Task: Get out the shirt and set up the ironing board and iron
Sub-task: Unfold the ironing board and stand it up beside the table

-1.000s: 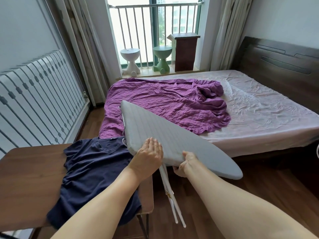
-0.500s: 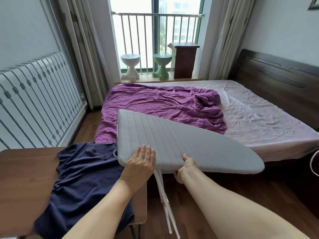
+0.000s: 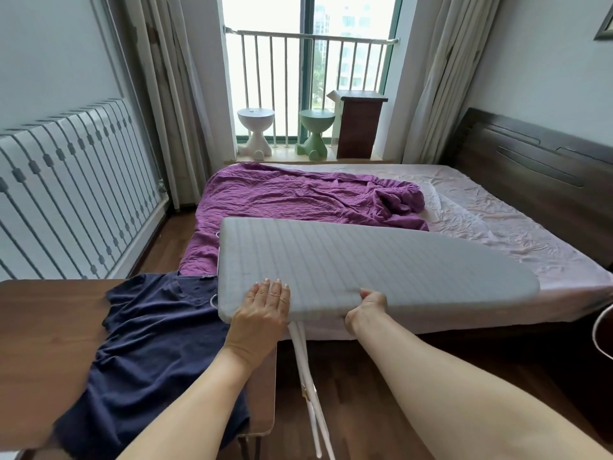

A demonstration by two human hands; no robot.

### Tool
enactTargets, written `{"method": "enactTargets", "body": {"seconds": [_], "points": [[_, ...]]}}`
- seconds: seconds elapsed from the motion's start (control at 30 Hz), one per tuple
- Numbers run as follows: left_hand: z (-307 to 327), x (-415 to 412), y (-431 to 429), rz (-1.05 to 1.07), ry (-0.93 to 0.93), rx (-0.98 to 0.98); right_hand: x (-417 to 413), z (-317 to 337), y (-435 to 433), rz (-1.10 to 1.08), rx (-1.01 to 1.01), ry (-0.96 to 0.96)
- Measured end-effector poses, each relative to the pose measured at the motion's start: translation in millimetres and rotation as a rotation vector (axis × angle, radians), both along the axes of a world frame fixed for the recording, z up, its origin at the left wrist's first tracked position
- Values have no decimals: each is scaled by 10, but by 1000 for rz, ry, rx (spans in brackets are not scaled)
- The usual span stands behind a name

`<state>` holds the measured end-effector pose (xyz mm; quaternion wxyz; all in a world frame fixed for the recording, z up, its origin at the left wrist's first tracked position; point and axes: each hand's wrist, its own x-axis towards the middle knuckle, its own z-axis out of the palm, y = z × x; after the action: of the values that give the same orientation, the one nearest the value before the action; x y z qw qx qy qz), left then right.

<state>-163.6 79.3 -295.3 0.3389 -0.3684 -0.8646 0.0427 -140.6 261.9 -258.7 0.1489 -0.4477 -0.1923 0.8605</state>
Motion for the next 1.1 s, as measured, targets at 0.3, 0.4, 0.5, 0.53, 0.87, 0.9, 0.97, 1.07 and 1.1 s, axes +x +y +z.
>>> {"method": "enactTargets", "body": {"seconds": [0.3, 0.4, 0.5, 0.53, 0.87, 0.9, 0.97, 1.07, 1.1], "points": [[-84, -124, -207, -3, 75, 12, 66, -105, 93, 13, -14, -7], [-51, -155, -223, 6, 76, 33, 10, -89, 125, -21, -83, 64], [-47, -122, -240, 38, -10, 69, 2, -87, 130, -13, -106, 95], [-44, -107, -257, 50, -52, 85, -6, -81, 139, -1, -100, 97], [-9, -86, -270, 145, -204, 160, -4, -46, 192, 18, -26, 86], [57, -110, -219, 200, -252, 136, -10, -23, 161, 12, -38, 91], [162, -125, -127, 275, -351, 84, 10, -36, 101, 18, -50, 110], [162, -165, -74, 301, -350, 0, 49, -9, 59, 25, -42, 129], [159, -154, -78, 306, -346, -15, 54, -17, 74, 21, -27, 131]]}}
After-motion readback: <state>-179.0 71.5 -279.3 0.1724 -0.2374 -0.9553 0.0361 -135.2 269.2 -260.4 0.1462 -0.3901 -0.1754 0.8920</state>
